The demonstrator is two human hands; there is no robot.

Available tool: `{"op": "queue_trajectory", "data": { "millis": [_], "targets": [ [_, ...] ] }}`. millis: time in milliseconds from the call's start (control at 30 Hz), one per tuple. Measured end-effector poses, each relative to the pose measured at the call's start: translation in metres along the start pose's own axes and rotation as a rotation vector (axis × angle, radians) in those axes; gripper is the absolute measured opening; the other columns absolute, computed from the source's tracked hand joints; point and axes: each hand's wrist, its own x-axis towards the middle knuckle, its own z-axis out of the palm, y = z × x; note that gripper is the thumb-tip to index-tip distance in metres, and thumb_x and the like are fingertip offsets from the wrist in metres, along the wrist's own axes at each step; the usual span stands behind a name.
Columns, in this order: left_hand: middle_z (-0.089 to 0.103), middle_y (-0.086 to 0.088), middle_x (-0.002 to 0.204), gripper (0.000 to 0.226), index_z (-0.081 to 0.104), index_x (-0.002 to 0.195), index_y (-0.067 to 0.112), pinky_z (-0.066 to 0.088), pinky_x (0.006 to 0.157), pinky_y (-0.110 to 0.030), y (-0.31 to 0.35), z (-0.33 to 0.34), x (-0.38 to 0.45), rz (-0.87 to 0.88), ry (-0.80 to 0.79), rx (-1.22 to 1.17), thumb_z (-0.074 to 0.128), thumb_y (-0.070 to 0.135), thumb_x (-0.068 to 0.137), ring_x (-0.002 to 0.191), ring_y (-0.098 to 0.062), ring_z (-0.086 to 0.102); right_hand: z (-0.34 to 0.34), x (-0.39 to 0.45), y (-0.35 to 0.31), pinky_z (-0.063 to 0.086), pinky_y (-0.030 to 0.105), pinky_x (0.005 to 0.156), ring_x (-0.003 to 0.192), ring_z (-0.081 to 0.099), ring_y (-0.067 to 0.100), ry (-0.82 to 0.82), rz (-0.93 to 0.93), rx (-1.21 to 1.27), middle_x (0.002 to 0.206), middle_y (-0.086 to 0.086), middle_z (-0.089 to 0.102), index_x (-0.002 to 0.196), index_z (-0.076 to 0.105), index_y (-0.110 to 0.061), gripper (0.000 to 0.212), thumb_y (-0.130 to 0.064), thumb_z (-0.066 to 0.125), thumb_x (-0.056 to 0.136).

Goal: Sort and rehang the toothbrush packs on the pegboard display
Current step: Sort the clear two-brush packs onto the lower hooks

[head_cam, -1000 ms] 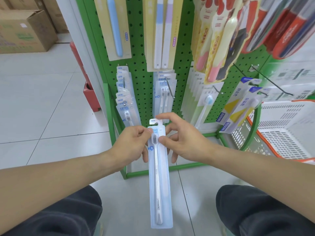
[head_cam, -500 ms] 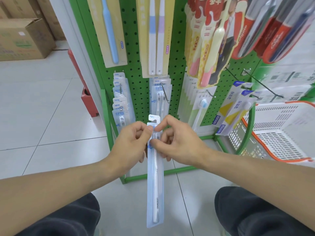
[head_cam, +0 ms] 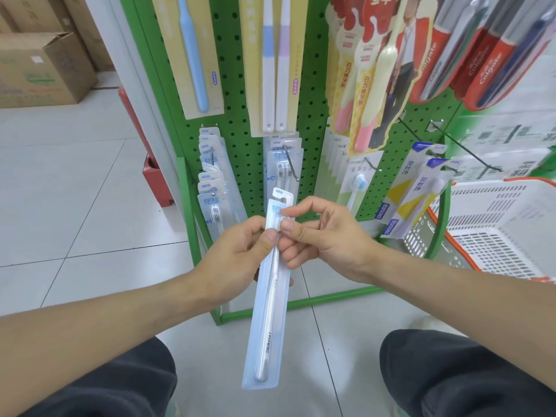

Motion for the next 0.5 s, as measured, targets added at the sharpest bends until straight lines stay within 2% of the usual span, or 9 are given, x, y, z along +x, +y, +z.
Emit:
{"op": "queue_trajectory", "data": {
  "millis": [100,200,300,400,500],
  "targets": [
    [0.072,-0.011,0.091,0.025,0.055,0.122,0.006,0.063,0.070,-0.048,0.001,0.001,-0.002,0.000,-0.015,0.002,0.047,0.019,0.102,0.078,-0.039,0.075,0.000,0.002,-0.004,0.060,0.035,0.055,0.057,0.070,0.029,0.008,0.033,-0.009,0.077,0.027,0.072,0.101,0.063,-0.004,0.025,-0.017,0.072,0.083],
    [0.072,-0.018,0.099,0.028,0.052,0.128,0.012,0.062,0.069,-0.040,0.002,0.001,-0.005,-0.002,-0.078,0.016,0.052,0.015,0.100,0.076,-0.038,0.075,-0.001,0.004,-0.003,0.060,0.037,0.055,0.056,0.069,0.032,0.036,0.022,-0.036,0.079,0.030,0.071,0.102,0.059,-0.002,0.011,-0.010,0.064,0.097],
    [0.071,-0.026,0.100,0.028,0.049,0.129,0.011,0.063,0.070,-0.041,0.003,-0.002,-0.006,-0.068,-0.142,0.058,0.052,0.013,0.101,0.077,-0.036,0.075,0.000,0.004,0.001,0.060,0.036,0.054,0.057,0.069,0.033,0.093,0.007,-0.053,0.076,0.028,0.070,0.100,0.059,-0.002,0.007,-0.008,0.061,0.100],
    [0.076,-0.019,0.101,0.026,0.050,0.126,0.011,0.063,0.075,-0.045,0.005,-0.009,-0.007,-0.167,-0.188,0.116,0.054,0.015,0.102,0.081,-0.042,0.075,-0.003,0.008,-0.001,0.061,0.036,0.054,0.053,0.067,0.030,0.193,-0.038,-0.075,0.071,0.025,0.070,0.101,0.058,-0.001,0.006,-0.007,0.060,0.101],
    [0.077,-0.015,0.101,0.022,0.052,0.124,0.013,0.063,0.077,-0.044,0.005,-0.013,-0.006,-0.194,-0.200,0.166,0.055,0.017,0.102,0.082,-0.039,0.076,-0.012,0.013,-0.009,0.060,0.035,0.053,0.052,0.066,0.027,0.258,-0.112,-0.155,0.068,0.020,0.071,0.104,0.058,0.004,0.012,-0.006,0.063,0.099]
  ]
}}
